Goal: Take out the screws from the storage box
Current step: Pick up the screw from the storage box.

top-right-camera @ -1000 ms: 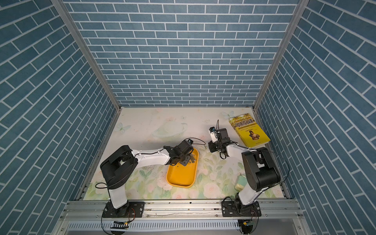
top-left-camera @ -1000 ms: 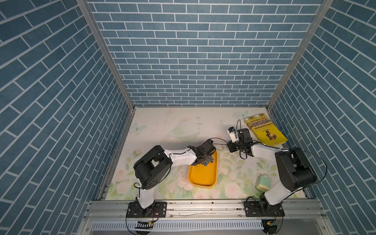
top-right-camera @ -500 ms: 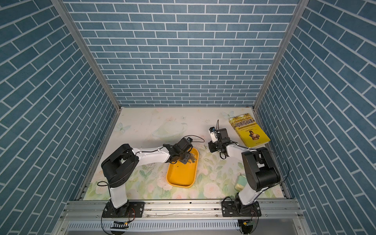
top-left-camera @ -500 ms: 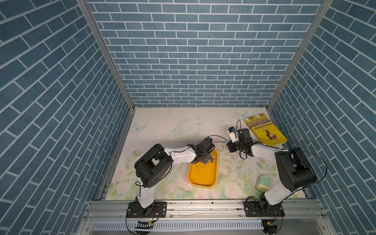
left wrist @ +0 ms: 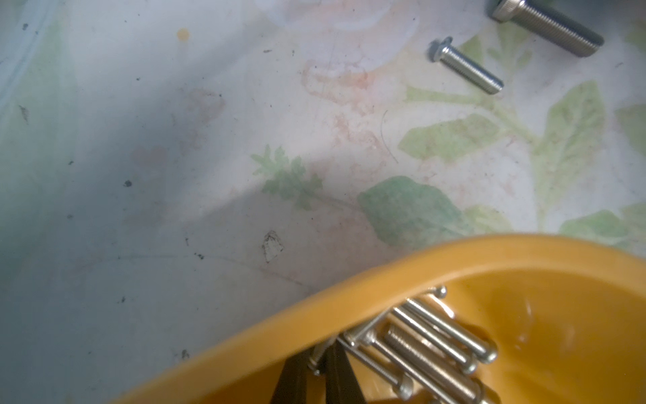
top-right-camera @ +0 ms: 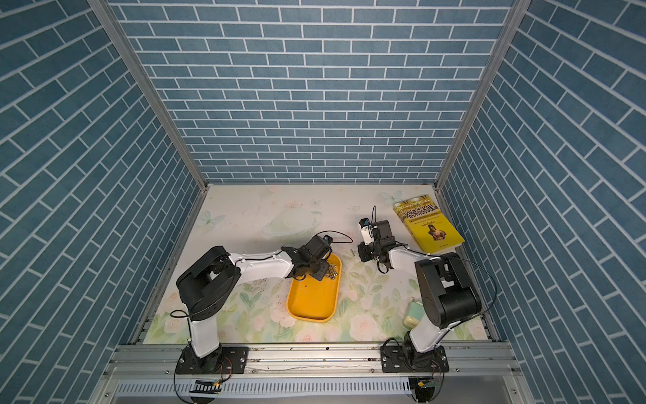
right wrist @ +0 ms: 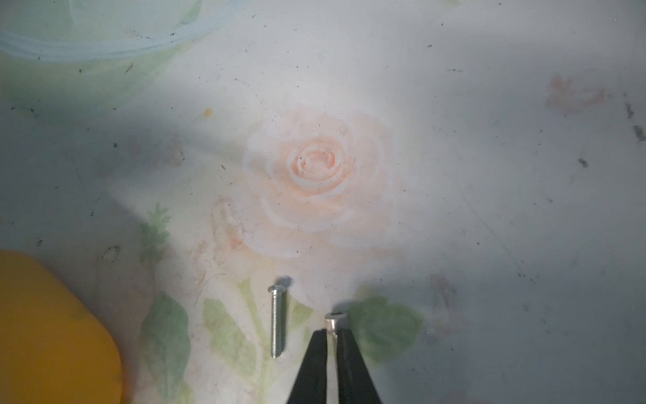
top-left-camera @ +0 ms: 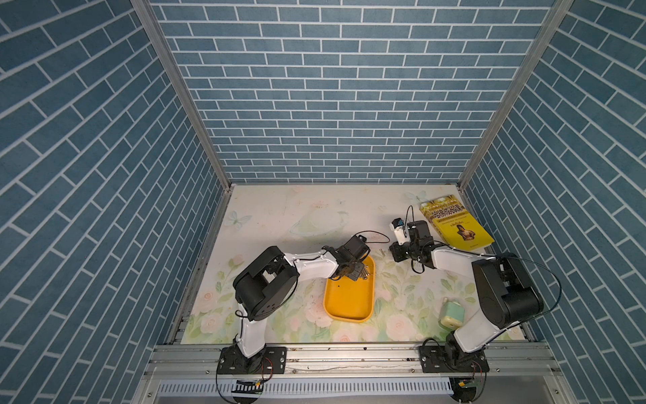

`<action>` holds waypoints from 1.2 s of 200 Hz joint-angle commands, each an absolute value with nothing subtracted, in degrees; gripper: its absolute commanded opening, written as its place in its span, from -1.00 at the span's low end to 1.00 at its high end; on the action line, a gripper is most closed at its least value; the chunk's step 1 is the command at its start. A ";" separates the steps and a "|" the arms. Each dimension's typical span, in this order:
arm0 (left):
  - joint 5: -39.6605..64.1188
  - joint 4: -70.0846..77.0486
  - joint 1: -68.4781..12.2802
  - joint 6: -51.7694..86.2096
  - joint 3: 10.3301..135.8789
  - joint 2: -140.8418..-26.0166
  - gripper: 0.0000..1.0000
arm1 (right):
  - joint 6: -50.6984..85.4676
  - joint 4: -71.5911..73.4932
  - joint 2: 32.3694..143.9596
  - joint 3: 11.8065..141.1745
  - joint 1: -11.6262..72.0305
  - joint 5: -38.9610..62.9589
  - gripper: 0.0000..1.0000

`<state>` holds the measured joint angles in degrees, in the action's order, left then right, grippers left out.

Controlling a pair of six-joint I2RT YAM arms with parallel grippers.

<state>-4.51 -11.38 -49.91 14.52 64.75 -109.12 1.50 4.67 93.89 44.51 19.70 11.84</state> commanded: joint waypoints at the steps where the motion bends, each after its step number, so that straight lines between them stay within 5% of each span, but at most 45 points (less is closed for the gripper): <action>1: -2.73 -13.56 -49.24 14.50 63.04 -109.53 -1.00 | 1.03 3.67 94.64 45.93 19.69 12.48 -0.77; 77: 0.67 -7.81 -48.37 14.53 56.53 -94.53 -1.00 | 0.95 4.80 92.72 44.62 19.68 12.58 -0.82; 135: 4.59 -5.33 -44.49 16.73 51.09 -87.84 -1.00 | 1.41 19.26 71.89 29.51 20.76 9.77 -0.69; 240: -5.51 -8.05 -29.69 26.89 32.89 -58.99 -1.00 | -9.72 16.58 52.67 25.54 37.65 10.53 -0.63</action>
